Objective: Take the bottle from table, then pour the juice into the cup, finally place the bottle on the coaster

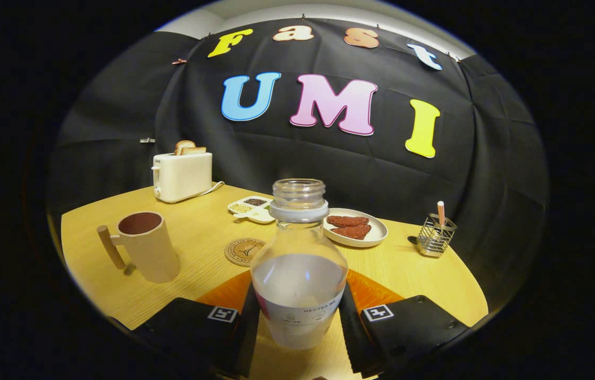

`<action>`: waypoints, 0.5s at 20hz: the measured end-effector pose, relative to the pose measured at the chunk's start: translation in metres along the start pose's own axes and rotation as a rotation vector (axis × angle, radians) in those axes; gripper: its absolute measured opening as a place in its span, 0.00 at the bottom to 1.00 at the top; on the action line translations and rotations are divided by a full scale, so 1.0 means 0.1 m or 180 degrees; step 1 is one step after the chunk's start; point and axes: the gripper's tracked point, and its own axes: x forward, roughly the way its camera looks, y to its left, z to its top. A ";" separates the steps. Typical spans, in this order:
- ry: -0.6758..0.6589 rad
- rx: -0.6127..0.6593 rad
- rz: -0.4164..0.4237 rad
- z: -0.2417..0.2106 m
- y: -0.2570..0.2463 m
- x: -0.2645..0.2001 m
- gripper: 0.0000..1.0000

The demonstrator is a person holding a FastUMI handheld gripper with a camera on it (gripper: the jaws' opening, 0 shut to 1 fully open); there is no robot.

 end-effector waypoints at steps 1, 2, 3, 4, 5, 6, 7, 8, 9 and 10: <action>-0.0002 -0.0058 0.0001 0.07 0.01 -0.01 0.71; -0.0006 -0.0112 -0.0020 0.13 0.00 -0.03 0.71; -0.0002 -0.0140 0.0017 0.18 0.01 -0.02 0.70; 0.0045 -0.0137 0.0066 0.21 0.06 0.01 0.71; 0.0150 -0.0161 0.0062 0.19 0.07 0.04 0.71; 0.0174 -0.0193 0.0067 0.22 0.08 0.03 0.71; 0.0172 -0.0200 0.0110 0.26 0.13 0.06 0.71; 0.0196 -0.0257 0.0086 0.29 0.14 0.06 0.71; 0.0239 -0.0379 0.0054 0.31 0.14 0.06 0.70; 0.0301 -0.0553 0.0003 0.31 0.13 0.07 0.71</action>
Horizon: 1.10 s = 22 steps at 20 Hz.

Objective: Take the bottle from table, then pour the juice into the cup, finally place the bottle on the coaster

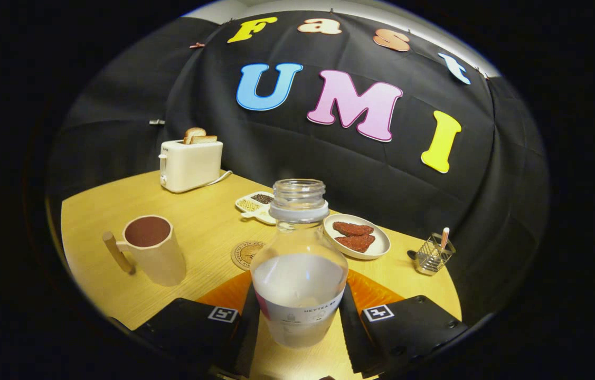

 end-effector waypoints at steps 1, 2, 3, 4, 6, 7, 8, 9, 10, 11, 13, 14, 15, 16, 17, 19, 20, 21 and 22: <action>0.0032 -0.0184 -0.0055 0.03 -0.02 -0.01 0.71; 0.0069 -0.0365 -0.0106 0.06 -0.04 -0.02 0.71; 0.0127 -0.0531 -0.0132 0.06 -0.04 -0.03 0.71; 0.0177 -0.0670 -0.0165 0.07 -0.04 -0.05 0.71; 0.0238 -0.0901 -0.0229 0.13 -0.02 -0.06 0.71; 0.0256 -0.1016 -0.0277 0.17 -0.02 -0.06 0.71; 0.0248 -0.1128 -0.0311 0.21 0.00 -0.06 0.70; 0.0236 -0.1246 -0.0347 0.25 0.02 -0.05 0.71; 0.0222 -0.1363 -0.0381 0.29 0.04 -0.04 0.71; 0.0202 -0.1473 -0.0394 0.31 0.07 -0.02 0.71; 0.0182 -0.1716 -0.0406 0.34 0.16 0.00 0.71; 0.0164 -0.1840 -0.0426 0.36 0.19 0.00 0.71; 0.0146 -0.1941 -0.0436 0.39 0.22 0.00 0.71; 0.0138 -0.2015 -0.0420 0.39 0.27 0.00 0.70; 0.0136 -0.2086 -0.0401 0.38 0.32 0.04 0.71; 0.0114 -0.2268 -0.0372 0.39 0.38 0.07 0.71; 0.0108 -0.2358 -0.0359 0.38 0.40 0.09 0.70; 0.0110 -0.2443 -0.0342 0.37 0.43 0.11 0.71; 0.0112 -0.2523 -0.0325 0.36 0.46 0.12 0.71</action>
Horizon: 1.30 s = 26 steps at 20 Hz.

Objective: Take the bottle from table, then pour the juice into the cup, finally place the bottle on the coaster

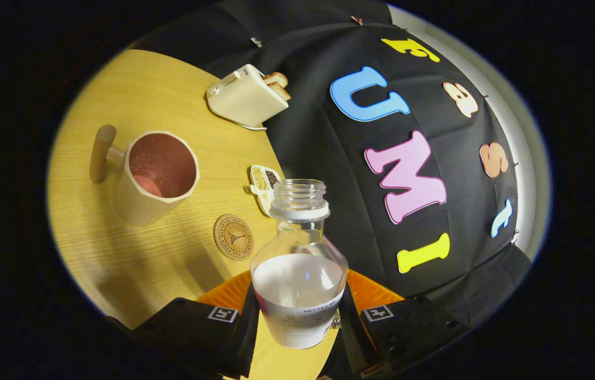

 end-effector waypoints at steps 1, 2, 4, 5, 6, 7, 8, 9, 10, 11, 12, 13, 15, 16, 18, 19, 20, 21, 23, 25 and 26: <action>-0.0005 -0.0076 0.0012 0.01 0.03 0.02 0.71; -0.0004 -0.0150 0.0034 0.02 0.06 0.04 0.71; -0.0015 -0.0274 0.0079 0.05 0.14 0.07 0.71; -0.0035 -0.0357 0.0096 0.09 0.18 0.08 0.71; -0.0065 -0.0448 0.0110 0.14 0.22 0.11 0.71; -0.0095 -0.0512 0.0139 0.18 0.26 0.11 0.70; -0.0130 -0.0534 0.0198 0.23 0.32 0.12 0.70; -0.0171 -0.0574 0.0232 0.27 0.38 0.15 0.71; -0.0206 -0.0658 0.0228 0.31 0.39 0.16 0.70; -0.0243 -0.0753 0.0221 0.36 0.41 0.17 0.70; -0.0273 -0.0830 0.0215 0.39 0.42 0.18 0.70; -0.0296 -0.0898 0.0214 0.40 0.44 0.19 0.70; -0.0348 -0.1058 0.0182 0.45 0.43 0.20 0.70; -0.0378 -0.1140 0.0171 0.47 0.44 0.23 0.71; -0.0422 -0.1280 0.0153 0.50 0.45 0.24 0.70; -0.0427 -0.1333 0.0151 0.50 0.45 0.25 0.70; -0.0434 -0.1376 0.0155 0.49 0.45 0.28 0.70; -0.0443 -0.1428 0.0147 0.49 0.44 0.27 0.70; -0.0482 -0.1577 0.0114 0.51 0.41 0.30 0.70; -0.0511 -0.1694 0.0099 0.51 0.38 0.31 0.70; -0.0520 -0.1735 0.0102 0.52 0.38 0.33 0.70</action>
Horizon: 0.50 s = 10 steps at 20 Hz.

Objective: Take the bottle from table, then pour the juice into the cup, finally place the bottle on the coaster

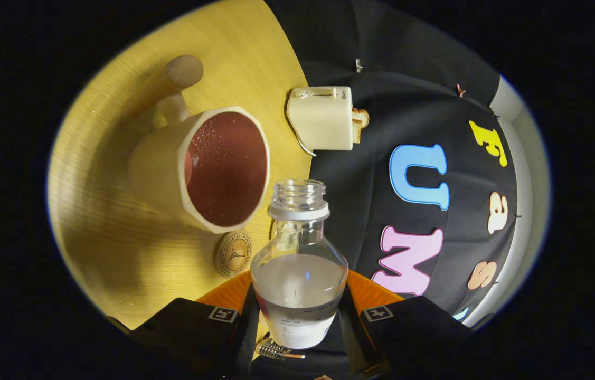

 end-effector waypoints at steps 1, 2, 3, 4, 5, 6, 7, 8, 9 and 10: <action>-0.0010 -0.0046 -0.0005 -0.01 -0.01 0.00 0.70; -0.0022 -0.0100 -0.0013 -0.01 -0.02 0.02 0.70; -0.0033 -0.0155 -0.0021 0.00 -0.04 0.02 0.71; -0.0043 -0.0203 -0.0021 -0.01 -0.05 0.03 0.70; -0.0053 -0.0250 -0.0022 -0.02 -0.06 0.04 0.70; -0.0066 -0.0299 -0.0027 -0.03 -0.06 0.04 0.70; -0.0071 -0.0351 -0.0034 -0.02 -0.08 0.04 0.70; -0.0087 -0.0392 -0.0036 -0.02 -0.08 0.04 0.70; -0.0100 -0.0434 -0.0041 -0.02 -0.09 0.05 0.71; -0.0119 -0.0479 -0.0044 -0.01 -0.10 0.06 0.70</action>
